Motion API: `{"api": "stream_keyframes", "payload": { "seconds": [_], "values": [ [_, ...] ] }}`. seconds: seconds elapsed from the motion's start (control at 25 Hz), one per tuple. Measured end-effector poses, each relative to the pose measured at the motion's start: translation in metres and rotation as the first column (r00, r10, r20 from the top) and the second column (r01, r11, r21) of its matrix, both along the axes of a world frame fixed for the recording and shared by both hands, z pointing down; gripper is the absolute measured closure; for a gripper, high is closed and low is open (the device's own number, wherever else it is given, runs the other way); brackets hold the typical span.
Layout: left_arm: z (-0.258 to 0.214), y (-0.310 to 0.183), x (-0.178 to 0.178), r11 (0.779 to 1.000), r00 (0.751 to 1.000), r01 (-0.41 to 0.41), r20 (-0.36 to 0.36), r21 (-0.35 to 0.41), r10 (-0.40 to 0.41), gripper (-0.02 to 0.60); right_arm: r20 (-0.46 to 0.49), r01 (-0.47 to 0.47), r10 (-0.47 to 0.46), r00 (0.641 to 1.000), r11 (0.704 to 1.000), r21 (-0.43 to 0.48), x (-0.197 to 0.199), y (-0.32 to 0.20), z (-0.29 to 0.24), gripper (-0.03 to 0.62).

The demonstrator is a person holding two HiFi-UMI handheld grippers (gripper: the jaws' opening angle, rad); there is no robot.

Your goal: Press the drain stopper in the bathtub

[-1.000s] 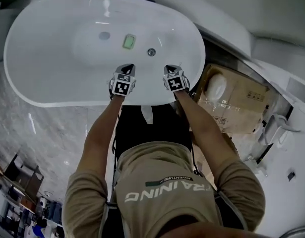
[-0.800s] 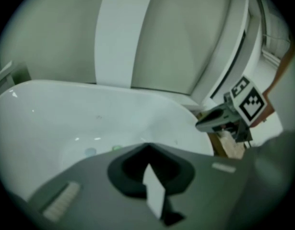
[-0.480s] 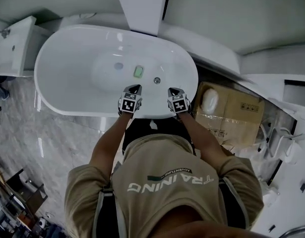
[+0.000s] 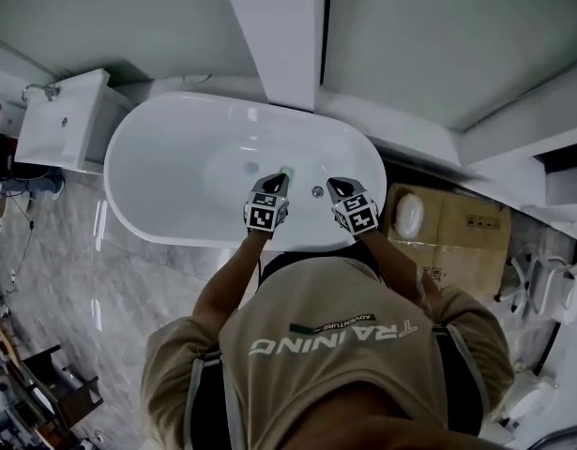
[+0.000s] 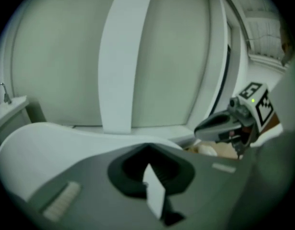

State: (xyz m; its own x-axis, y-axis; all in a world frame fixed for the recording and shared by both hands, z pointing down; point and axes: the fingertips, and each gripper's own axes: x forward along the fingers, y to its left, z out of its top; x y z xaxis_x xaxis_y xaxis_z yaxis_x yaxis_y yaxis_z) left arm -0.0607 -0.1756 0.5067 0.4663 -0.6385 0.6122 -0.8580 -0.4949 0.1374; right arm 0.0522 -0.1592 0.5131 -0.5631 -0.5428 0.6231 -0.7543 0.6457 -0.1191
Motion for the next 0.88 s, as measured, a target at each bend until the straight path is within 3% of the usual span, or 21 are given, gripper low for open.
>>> {"api": "stream_keyframes", "payload": {
  "seconds": [0.16, 0.36, 0.64, 0.88],
  "values": [
    [-0.053, -0.022, -0.008, 0.993, 1.0, 0.026, -0.005, 0.111, -0.026, 0.579, 0.025, 0.004, -0.006, 1.0, 0.996, 0.095, -0.007, -0.014, -0.042, 0.586],
    [-0.113, -0.046, -0.02, 0.968, 0.997, 0.071, -0.024, 0.24, -0.067, 0.578, 0.066, 0.01, -0.024, 0.998, 0.977, 0.212, -0.012, -0.038, -0.098, 0.586],
    [-0.182, -0.062, -0.043, 0.932, 0.987, 0.16, -0.083, 0.326, -0.14, 0.579, 0.116, -0.029, -0.007, 0.993, 0.953, 0.302, -0.01, -0.068, -0.183, 0.586],
    [-0.236, -0.078, -0.052, 0.897, 0.987, 0.157, -0.102, 0.413, -0.126, 0.578, 0.125, -0.024, -0.03, 0.992, 0.913, 0.407, -0.018, -0.094, -0.235, 0.585]
  ]
}}
